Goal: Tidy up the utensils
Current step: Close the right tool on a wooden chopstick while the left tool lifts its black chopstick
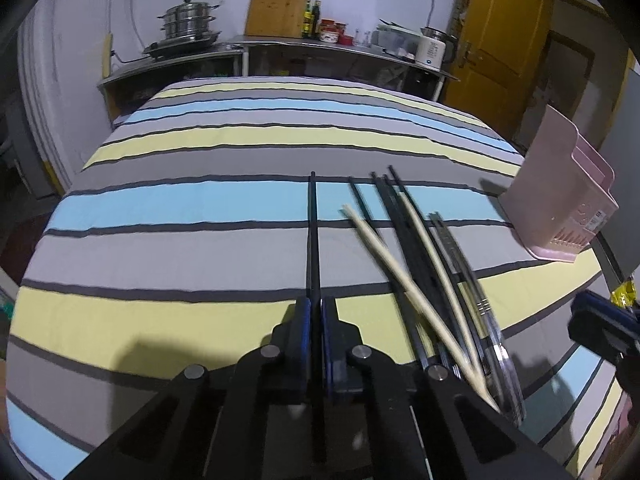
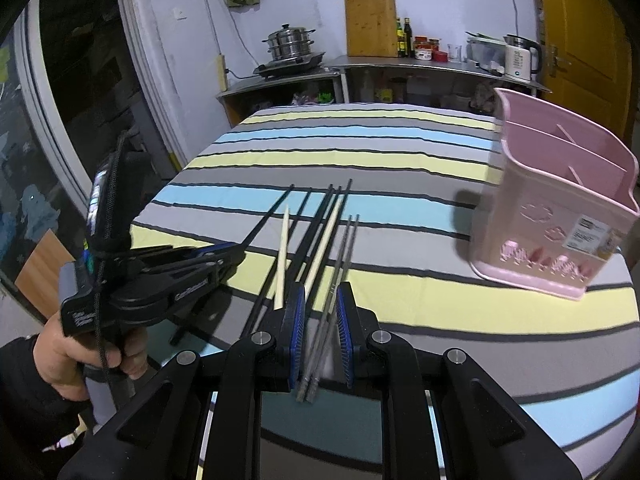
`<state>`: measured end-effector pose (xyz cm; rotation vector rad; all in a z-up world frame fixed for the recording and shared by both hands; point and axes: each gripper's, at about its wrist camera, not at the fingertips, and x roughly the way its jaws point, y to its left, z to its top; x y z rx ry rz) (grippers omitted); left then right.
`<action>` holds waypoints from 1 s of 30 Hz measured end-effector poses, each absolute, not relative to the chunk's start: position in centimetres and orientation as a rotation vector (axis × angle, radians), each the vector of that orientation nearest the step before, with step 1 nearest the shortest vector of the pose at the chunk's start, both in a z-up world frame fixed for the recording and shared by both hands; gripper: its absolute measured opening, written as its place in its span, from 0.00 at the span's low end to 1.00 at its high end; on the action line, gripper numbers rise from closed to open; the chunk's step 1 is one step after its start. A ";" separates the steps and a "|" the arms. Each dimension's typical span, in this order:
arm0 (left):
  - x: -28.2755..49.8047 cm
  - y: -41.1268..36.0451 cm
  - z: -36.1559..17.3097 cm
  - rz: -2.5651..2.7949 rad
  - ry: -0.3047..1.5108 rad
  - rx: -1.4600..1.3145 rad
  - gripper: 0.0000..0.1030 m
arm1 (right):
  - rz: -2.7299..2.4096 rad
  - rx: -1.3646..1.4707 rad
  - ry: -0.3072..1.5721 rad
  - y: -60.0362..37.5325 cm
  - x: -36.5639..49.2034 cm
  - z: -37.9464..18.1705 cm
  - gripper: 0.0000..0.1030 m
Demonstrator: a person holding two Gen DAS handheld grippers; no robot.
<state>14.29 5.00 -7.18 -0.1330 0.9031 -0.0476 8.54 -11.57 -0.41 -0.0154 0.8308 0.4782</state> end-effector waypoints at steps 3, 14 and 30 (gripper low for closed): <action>13.5 6.3 -7.1 -0.021 0.902 -0.140 0.06 | 0.501 -0.024 0.841 -10.3 9.5 -0.7 0.16; 14.2 8.6 -7.1 -0.036 0.928 -0.156 0.08 | 0.590 -0.081 0.910 -5.0 14.8 -2.6 0.16; 17.6 9.1 -7.5 -0.066 0.933 -0.132 0.08 | 0.597 -0.135 1.005 -2.0 19.5 -5.5 0.16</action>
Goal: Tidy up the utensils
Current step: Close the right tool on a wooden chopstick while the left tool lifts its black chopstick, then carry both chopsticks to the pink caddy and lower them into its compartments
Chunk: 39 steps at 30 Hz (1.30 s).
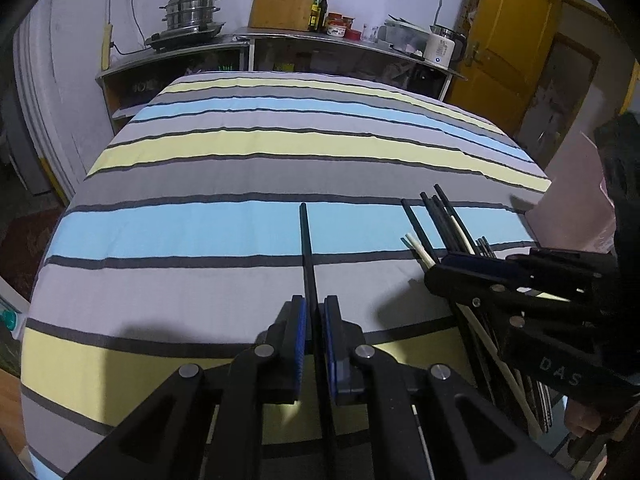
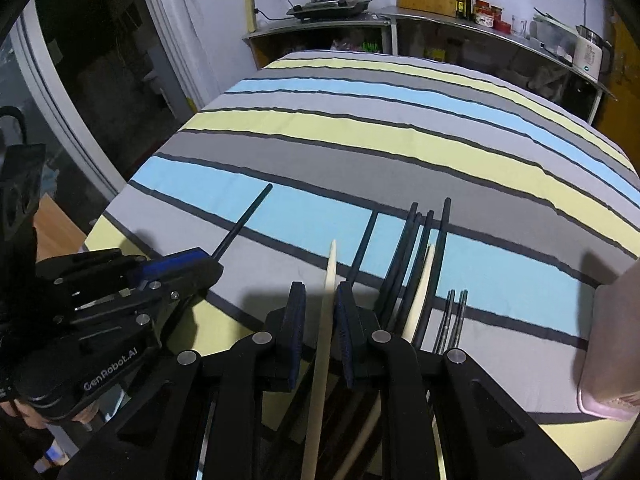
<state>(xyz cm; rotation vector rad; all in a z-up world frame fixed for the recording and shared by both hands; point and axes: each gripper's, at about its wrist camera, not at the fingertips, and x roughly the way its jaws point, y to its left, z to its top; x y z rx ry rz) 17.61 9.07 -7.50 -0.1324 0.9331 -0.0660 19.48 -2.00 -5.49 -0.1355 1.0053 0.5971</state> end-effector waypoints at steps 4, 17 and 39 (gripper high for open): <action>18.0 8.5 -7.5 -0.057 0.941 -0.087 0.08 | 0.575 -0.159 1.012 -1.5 20.1 -5.5 0.16; 18.4 8.6 -7.5 -0.049 0.944 -0.082 0.07 | 0.584 -0.259 1.032 -0.3 19.9 -5.9 0.06; 16.7 8.7 -2.0 -0.131 0.868 -0.163 0.05 | 0.592 -0.131 0.913 -3.6 18.6 0.8 0.05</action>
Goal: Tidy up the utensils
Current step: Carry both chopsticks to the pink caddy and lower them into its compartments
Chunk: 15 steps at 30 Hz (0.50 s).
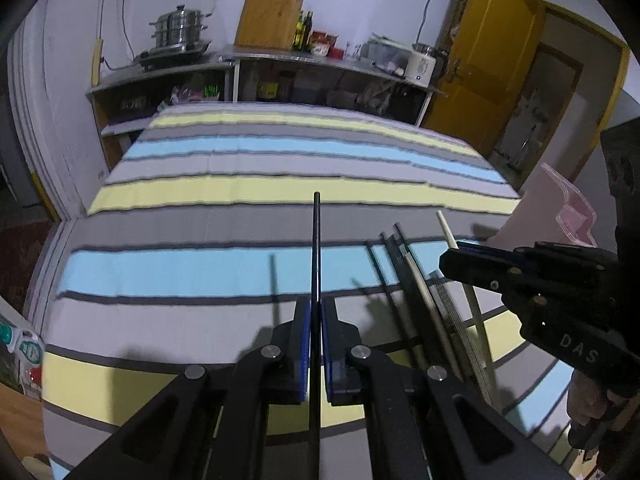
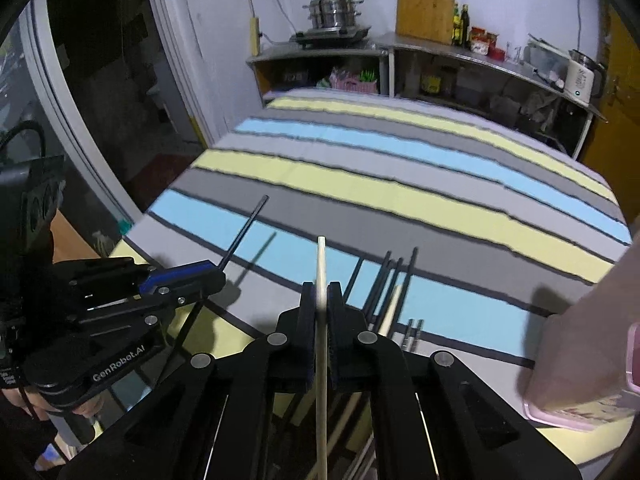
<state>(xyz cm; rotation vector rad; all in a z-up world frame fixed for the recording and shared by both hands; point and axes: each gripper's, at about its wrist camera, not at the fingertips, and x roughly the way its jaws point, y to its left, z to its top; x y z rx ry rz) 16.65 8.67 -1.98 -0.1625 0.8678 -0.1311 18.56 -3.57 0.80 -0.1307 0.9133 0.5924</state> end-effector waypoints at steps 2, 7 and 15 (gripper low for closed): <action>16.1 8.4 -0.6 -0.141 0.844 -0.163 0.05 | 0.588 -0.116 0.888 -4.4 18.0 2.0 0.05; 14.8 7.4 2.7 -0.168 0.794 -0.150 0.05 | 0.574 -0.086 0.839 -6.1 16.9 4.5 0.04; 12.9 4.5 7.4 -0.227 0.723 -0.111 0.05 | 0.534 -0.039 0.761 -9.2 14.8 8.2 0.04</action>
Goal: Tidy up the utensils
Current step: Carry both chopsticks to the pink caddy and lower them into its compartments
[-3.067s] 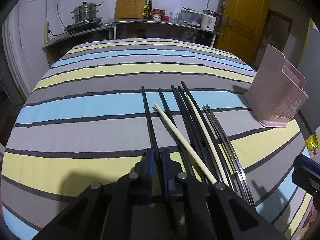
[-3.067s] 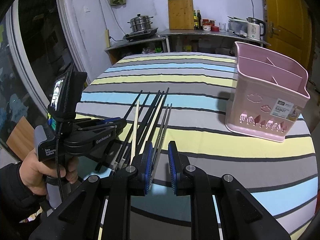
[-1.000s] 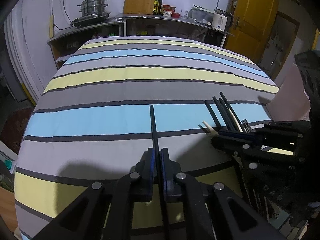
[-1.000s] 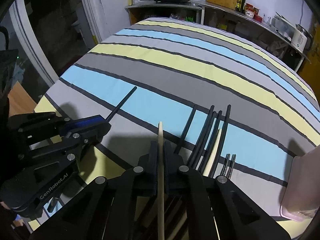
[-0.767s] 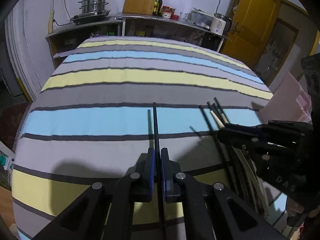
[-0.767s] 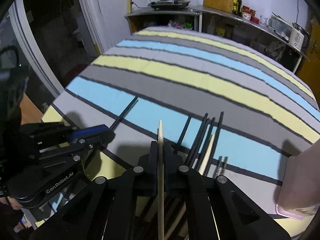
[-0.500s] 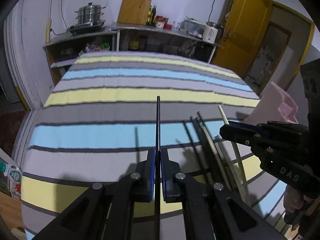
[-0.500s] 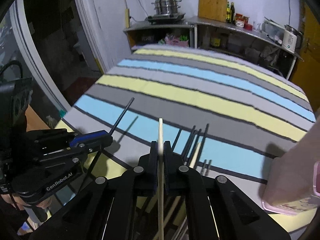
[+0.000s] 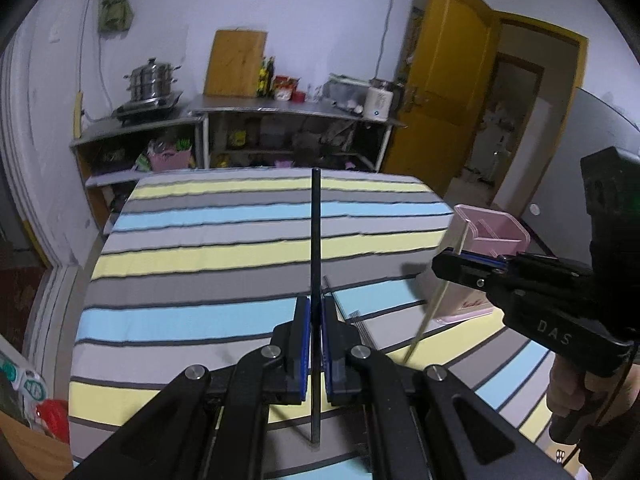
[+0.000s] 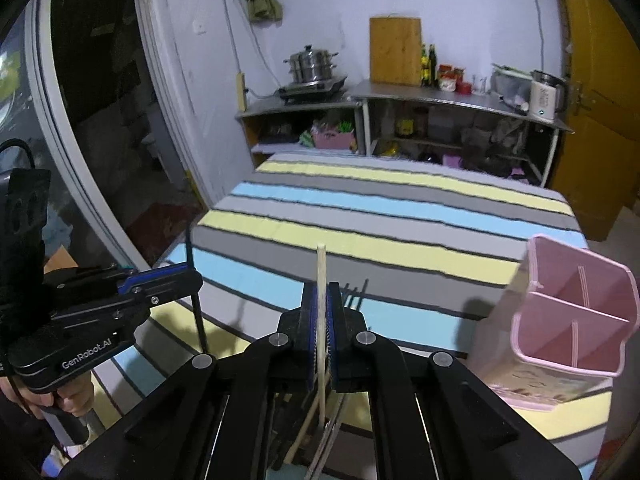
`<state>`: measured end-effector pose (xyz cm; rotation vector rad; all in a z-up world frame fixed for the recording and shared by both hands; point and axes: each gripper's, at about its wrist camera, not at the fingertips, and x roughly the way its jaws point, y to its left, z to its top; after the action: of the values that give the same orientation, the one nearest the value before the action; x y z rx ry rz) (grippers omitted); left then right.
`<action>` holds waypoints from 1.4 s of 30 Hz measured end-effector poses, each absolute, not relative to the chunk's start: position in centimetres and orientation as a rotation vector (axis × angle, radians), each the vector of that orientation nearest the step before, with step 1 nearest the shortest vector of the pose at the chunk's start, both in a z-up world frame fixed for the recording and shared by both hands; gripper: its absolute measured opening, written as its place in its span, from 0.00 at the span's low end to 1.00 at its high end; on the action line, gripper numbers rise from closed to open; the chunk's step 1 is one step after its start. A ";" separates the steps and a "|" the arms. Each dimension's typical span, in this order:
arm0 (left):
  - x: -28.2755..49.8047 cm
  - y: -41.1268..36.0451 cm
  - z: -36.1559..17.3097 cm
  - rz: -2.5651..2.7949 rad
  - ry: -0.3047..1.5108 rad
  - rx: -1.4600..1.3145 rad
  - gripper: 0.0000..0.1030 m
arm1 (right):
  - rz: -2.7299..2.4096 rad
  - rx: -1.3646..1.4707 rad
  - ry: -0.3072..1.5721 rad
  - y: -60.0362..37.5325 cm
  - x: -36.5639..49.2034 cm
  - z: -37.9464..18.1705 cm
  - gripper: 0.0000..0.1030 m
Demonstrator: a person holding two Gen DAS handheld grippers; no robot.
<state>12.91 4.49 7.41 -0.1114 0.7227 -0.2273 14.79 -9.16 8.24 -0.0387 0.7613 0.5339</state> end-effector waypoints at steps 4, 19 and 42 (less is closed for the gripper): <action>12.3 2.9 9.3 -0.265 0.694 -0.105 0.05 | 0.508 -0.015 0.726 -10.9 13.8 9.9 0.04; 14.6 -3.7 13.4 -0.396 0.680 -0.098 0.05 | 0.385 0.092 0.640 -18.7 12.2 14.3 0.04; 22.2 -13.7 17.3 -0.532 0.586 -0.128 0.05 | 0.198 0.226 0.539 -27.9 16.6 17.5 0.04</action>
<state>22.21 -13.68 17.29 -0.1282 0.5857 -0.5316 16.59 -27.94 17.49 0.2261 0.5391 0.1984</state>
